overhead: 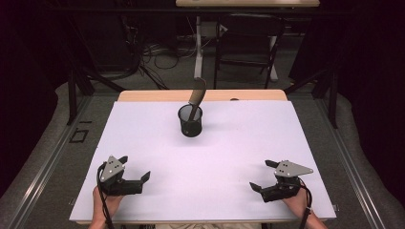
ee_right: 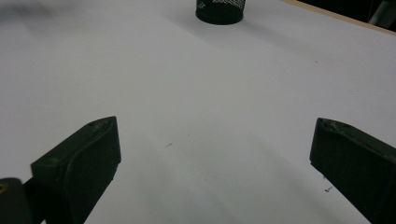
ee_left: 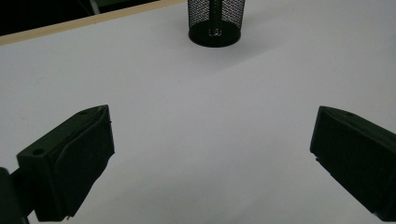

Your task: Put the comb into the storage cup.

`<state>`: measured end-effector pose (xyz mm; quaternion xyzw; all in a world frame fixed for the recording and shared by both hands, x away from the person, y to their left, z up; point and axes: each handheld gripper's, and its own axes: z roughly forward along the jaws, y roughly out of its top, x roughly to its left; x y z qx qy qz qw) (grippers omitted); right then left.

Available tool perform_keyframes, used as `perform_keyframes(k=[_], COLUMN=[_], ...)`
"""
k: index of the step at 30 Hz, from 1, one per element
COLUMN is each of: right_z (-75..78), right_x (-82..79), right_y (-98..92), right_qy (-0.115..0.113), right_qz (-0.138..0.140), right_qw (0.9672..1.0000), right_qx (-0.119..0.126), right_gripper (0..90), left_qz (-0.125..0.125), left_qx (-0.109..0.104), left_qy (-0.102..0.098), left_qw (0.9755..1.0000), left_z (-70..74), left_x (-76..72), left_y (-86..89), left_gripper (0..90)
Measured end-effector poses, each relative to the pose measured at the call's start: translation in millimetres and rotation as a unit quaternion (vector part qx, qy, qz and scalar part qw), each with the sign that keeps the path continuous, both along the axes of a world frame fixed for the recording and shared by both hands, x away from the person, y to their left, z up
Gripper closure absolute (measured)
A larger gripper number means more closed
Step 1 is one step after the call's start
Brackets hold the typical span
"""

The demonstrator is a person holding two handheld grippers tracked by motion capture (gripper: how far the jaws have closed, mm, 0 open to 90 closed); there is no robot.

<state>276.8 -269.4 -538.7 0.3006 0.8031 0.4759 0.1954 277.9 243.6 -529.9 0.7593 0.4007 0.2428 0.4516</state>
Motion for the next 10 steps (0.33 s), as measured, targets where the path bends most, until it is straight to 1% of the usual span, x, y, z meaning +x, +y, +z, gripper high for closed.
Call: perform_keyframes(k=[3, 6, 10], right_z=[0.3, 0.0, -0.2], right_x=[-0.3, 0.0, 0.4], right_y=[-0.4, -0.8, -0.7], right_qy=[-0.001, -0.001, -0.001], right_qz=[0.001, 0.002, 0.001], right_qw=[1.0000, 1.0000, 1.0000], right_qx=[0.000, 0.000, 0.001], right_gripper=[1.6, 1.6, 1.5], left_qz=[0.000, -0.004, -0.010], left_qx=[0.001, -0.001, 0.002], left_qy=[-0.006, -0.007, -0.004], left_qw=[1.0000, 1.0000, 0.9999], left_z=[-1.2, -2.9, -2.7], left_x=[-2.1, -2.4, -0.8], left_y=[-0.2, -0.6, -2.2], left_gripper=[0.0, 0.0, 0.0])
